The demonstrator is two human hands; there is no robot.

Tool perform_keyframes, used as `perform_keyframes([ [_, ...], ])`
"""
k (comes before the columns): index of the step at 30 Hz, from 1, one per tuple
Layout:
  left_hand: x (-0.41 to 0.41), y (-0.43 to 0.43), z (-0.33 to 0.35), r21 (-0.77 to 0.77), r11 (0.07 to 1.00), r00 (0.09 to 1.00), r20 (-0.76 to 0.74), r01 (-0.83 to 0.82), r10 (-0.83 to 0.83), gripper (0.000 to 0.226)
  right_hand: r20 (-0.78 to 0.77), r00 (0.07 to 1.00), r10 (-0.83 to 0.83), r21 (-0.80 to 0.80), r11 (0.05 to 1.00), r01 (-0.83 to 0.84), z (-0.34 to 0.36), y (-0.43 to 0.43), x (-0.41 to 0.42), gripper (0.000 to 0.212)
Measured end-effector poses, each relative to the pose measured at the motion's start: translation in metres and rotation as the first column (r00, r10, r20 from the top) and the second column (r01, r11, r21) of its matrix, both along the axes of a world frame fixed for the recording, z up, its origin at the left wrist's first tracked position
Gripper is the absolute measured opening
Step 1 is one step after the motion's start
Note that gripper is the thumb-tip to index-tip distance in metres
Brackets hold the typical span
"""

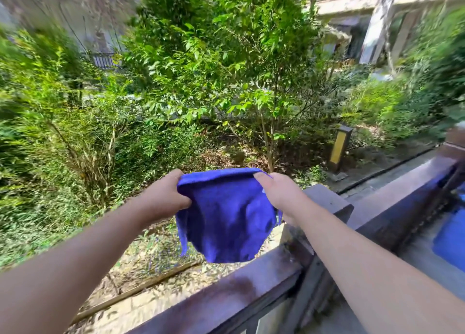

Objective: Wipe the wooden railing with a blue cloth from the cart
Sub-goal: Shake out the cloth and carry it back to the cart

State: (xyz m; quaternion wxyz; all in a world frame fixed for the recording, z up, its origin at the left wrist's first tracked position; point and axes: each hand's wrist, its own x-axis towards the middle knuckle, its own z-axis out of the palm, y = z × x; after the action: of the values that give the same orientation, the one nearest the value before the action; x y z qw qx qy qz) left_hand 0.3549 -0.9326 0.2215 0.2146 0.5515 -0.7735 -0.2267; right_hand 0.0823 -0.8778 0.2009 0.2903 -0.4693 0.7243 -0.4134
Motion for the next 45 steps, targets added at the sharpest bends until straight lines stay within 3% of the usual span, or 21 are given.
perform_keyframes([
  [2,0.0,-0.003,-0.001,0.022,0.999,0.997,-0.074,-0.027,0.029,0.029,0.141,0.99,-0.011,0.058,0.998,0.003,0.005,0.0,0.002,0.059],
  [5,0.005,-0.008,-0.002,0.131,0.989,0.951,-0.291,-0.069,0.105,0.02,0.331,0.941,-0.063,0.212,0.977,-0.009,0.008,0.002,-0.001,0.106],
  [8,0.009,-0.01,0.002,0.124,0.984,0.944,-0.29,-0.126,0.157,0.011,0.475,0.877,-0.076,0.277,0.958,-0.067,0.008,0.009,0.003,0.115],
  [10,0.01,-0.009,0.005,0.126,0.981,0.949,-0.262,-0.147,0.176,0.016,0.501,0.857,-0.119,0.32,0.946,-0.055,0.005,0.01,0.003,0.115],
  [13,0.009,-0.005,0.007,0.198,0.967,0.939,-0.269,-0.161,0.212,0.021,0.577,0.807,-0.128,0.331,0.94,-0.088,0.001,0.01,0.003,0.1],
  [15,0.007,-0.001,0.004,0.332,0.933,0.912,-0.324,-0.139,0.251,0.019,0.678,0.727,-0.105,0.292,0.947,-0.136,0.005,0.013,0.005,0.077],
  [19,0.008,0.006,-0.006,0.603,0.793,0.832,-0.395,-0.084,0.389,0.02,0.743,0.669,-0.023,0.197,0.963,-0.185,0.016,0.023,0.006,0.023],
  [21,0.011,0.009,-0.011,0.664,0.747,0.818,-0.414,-0.028,0.399,0.015,0.762,0.648,0.01,0.125,0.979,-0.161,0.016,0.026,0.007,0.015],
  [25,0.013,0.013,-0.007,0.636,0.768,0.785,-0.514,0.078,0.346,0.008,0.654,0.756,0.011,-0.035,0.999,0.015,0.007,0.024,0.013,0.063],
  [28,0.022,0.013,0.003,0.572,0.79,0.749,-0.618,0.219,0.239,0.034,0.442,0.897,0.021,-0.031,0.999,-0.008,0.005,0.027,0.007,0.058],
  [30,0.026,0.013,0.007,0.501,0.835,0.811,-0.572,0.228,0.122,0.041,0.111,0.994,0.009,-0.006,1.0,-0.008,0.006,0.03,-0.001,0.047],
  [31,0.027,0.011,0.007,0.42,0.891,0.879,-0.475,0.174,0.052,0.038,-0.102,0.995,0.009,0.009,1.0,-0.009,0.007,0.031,-0.006,0.04],
  [33,0.025,0.006,0.006,0.147,0.988,0.992,-0.123,0.052,-0.034,0.019,-0.439,0.898,0.023,0.036,0.999,-0.008,0.007,0.033,-0.015,0.022],
  [35,0.019,0.006,0.005,-0.099,0.995,0.987,0.161,0.032,-0.016,0.008,-0.593,0.805,0.002,0.028,0.999,0.018,0.007,0.039,-0.021,0.007],
  [36,0.015,0.006,0.004,-0.173,0.984,0.978,0.21,0.03,0.007,0.013,-0.632,0.775,-0.018,0.025,0.999,0.043,0.007,0.042,-0.023,0.01],
  [39,-0.004,0.01,0.008,-0.246,0.969,0.979,0.201,0.018,0.033,0.026,-0.659,0.751,-0.038,0.077,0.99,0.118,0.009,0.054,-0.027,0.033],
  [41,-0.024,0.018,0.013,-0.222,0.974,0.987,0.157,0.053,-0.017,0.029,-0.573,0.82,-0.018,0.159,0.978,0.133,0.018,0.065,-0.029,0.033],
  [43,-0.051,0.03,0.018,-0.079,0.991,0.994,-0.011,0.11,-0.111,0.027,-0.39,0.921,-0.019,0.222,0.968,0.114,0.027,0.078,-0.029,0.023],
  [45,-0.083,0.045,0.021,0.12,0.969,0.953,-0.245,0.214,-0.18,0.023,-0.108,0.989,-0.099,0.197,0.973,0.119,0.027,0.095,-0.029,0.021],
])
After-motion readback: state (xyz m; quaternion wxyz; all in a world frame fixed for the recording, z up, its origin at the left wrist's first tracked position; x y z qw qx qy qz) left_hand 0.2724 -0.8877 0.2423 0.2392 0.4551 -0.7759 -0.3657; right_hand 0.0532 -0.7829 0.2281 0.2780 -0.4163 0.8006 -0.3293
